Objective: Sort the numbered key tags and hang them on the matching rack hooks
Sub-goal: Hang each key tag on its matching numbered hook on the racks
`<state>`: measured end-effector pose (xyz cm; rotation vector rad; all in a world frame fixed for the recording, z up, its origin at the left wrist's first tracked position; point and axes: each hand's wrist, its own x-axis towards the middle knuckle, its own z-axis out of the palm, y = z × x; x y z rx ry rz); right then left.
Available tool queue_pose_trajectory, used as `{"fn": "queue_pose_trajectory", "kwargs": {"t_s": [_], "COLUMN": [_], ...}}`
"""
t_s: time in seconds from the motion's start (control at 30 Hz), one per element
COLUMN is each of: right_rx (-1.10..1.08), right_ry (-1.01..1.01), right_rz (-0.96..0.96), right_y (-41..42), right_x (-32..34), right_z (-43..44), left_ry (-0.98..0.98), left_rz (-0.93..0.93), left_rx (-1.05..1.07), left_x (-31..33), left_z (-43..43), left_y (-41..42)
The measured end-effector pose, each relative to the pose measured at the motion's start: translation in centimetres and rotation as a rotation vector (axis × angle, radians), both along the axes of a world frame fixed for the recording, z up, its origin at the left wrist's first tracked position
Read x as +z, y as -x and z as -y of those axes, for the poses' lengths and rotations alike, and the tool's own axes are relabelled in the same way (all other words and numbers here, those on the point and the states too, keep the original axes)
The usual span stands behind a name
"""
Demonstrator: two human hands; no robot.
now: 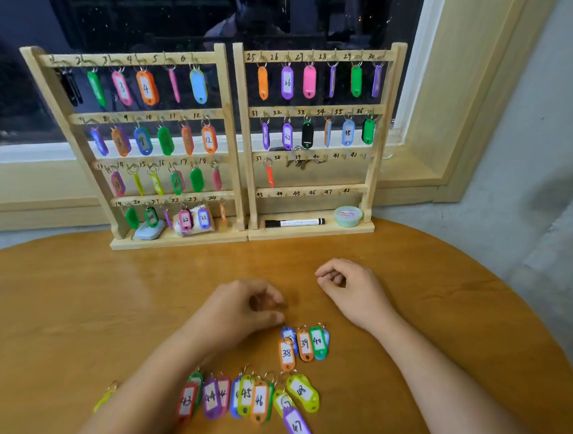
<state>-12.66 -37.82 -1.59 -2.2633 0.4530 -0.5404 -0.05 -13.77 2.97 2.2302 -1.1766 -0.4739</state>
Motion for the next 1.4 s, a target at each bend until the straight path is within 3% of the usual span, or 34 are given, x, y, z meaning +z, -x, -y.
{"fn": "queue_pose_trajectory", "kwargs": {"t_s": [0.17, 0.33, 0.8, 1.07, 1.23, 1.4], "right_rx": [-0.073, -0.106, -0.017, 0.090, 0.077, 0.092], "right_ry": [-0.042, -0.062, -0.150, 0.038, -0.027, -0.217], "right_rz": [-0.022, -0.029, -0.063, -0.171, -0.111, 0.002], "right_y": [0.6, 1.3, 2.1, 2.2, 2.2, 2.0], "right_x": [0.1, -0.2, 1.8, 3.2, 3.5, 4.2], "right_z": [-0.7, -1.8, -4.0, -7.3, -8.0, -8.9], "left_ry": [-0.046, -0.054, 0.058, 0.166, 0.276, 0.399], "left_rz": [0.045, 0.084, -0.003, -0.068, -0.121, -0.165], "left_rx": [-0.170, -0.208, -0.087, -0.045, -0.005, 0.065], "left_x": [-0.1, -0.3, -1.4, -0.9, 0.2, 0.6], "left_z": [0.3, 0.5, -0.4, -0.5, -0.6, -0.5], "left_y": [1.0, 1.5, 0.6, 0.3, 0.6, 1.1]}}
